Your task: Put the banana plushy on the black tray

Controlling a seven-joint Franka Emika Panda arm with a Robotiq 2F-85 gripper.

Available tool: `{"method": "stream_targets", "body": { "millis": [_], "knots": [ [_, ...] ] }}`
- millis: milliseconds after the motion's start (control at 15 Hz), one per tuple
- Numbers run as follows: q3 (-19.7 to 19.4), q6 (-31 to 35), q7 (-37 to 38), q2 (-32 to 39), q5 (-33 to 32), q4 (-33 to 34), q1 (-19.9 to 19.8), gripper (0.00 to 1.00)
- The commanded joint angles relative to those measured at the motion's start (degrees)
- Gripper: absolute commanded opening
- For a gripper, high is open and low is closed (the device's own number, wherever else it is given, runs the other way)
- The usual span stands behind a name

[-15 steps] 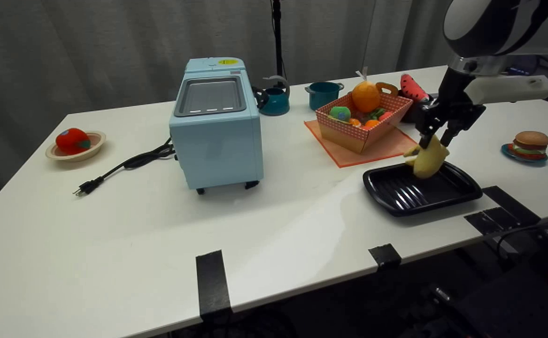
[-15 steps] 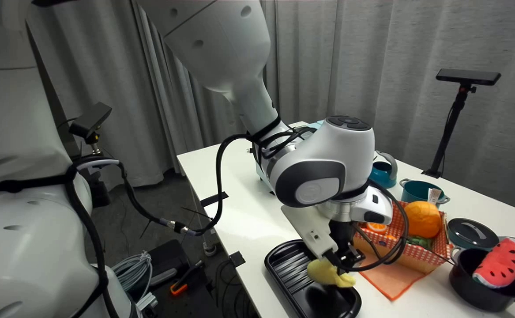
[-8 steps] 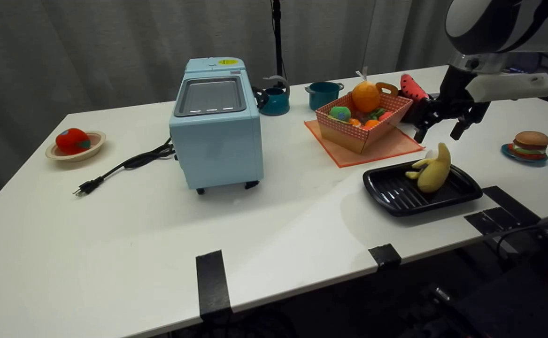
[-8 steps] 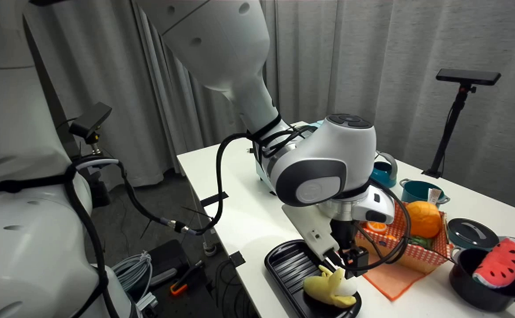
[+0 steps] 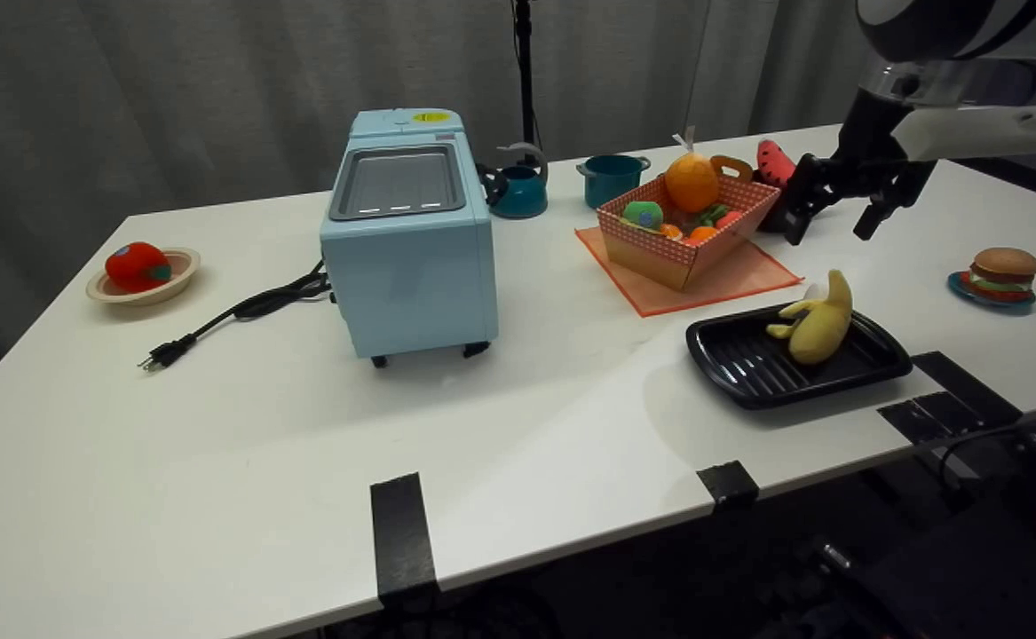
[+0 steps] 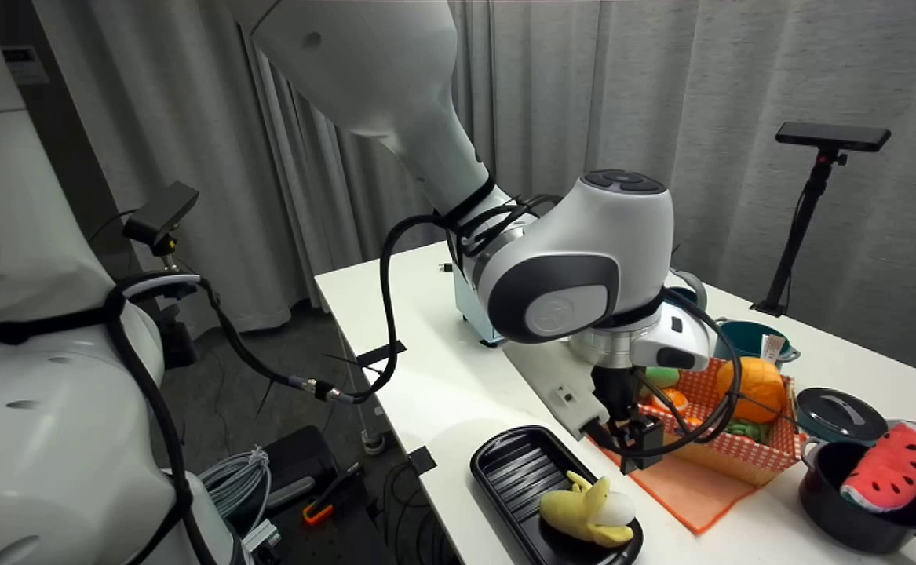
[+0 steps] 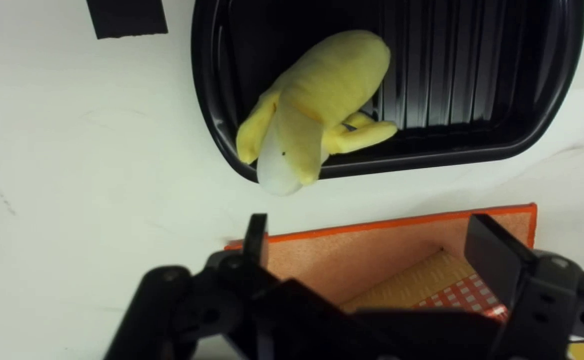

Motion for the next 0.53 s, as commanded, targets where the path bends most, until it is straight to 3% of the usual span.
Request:
{"method": "stream_targets", "body": {
  "millis": [0, 467],
  "knots": [
    [-0.83, -3.07, -2.78, -5.67, 2.11, -2.15, 0.69, 1.0],
    [-1.77, -5.46, -5.09, -10.1, 4.7, -2.73, 1.31, 1.0]
  ]
}}
